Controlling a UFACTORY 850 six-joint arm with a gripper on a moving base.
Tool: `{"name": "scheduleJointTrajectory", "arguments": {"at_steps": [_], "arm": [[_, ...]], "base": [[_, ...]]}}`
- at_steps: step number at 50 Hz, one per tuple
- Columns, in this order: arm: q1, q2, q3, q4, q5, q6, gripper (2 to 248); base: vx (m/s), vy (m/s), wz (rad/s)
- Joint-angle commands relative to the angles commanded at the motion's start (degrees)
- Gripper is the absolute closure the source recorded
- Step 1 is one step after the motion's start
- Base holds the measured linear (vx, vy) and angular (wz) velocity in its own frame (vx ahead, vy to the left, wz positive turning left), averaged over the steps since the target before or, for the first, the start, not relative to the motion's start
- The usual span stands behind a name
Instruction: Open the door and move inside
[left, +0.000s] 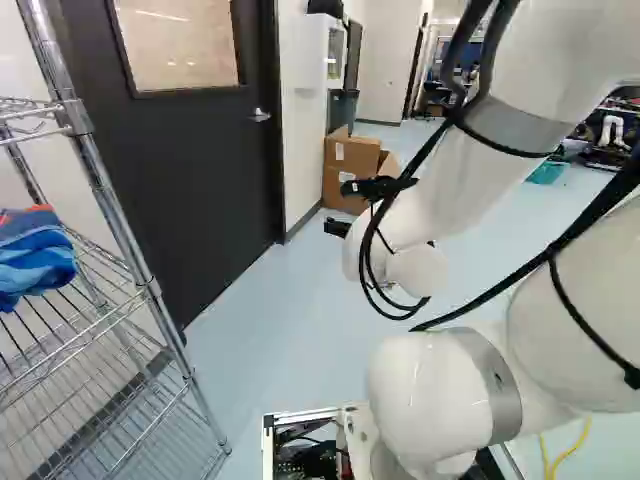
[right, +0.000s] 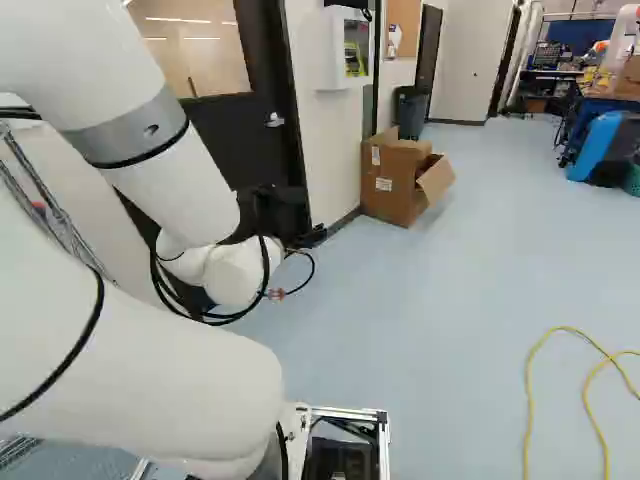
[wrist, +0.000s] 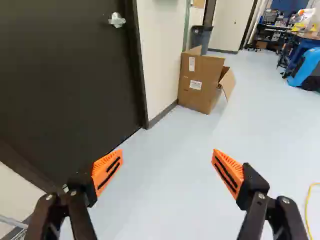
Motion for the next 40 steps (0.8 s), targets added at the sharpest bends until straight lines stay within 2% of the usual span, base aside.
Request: {"name": "scheduleJointTrajectory", "arguments": {"at_steps": [40], "arm": [[0.0, 0.0, 0.0, 0.0, 0.0, 0.0, 3]], "base": [[0.017, 0.0, -0.002]]}}
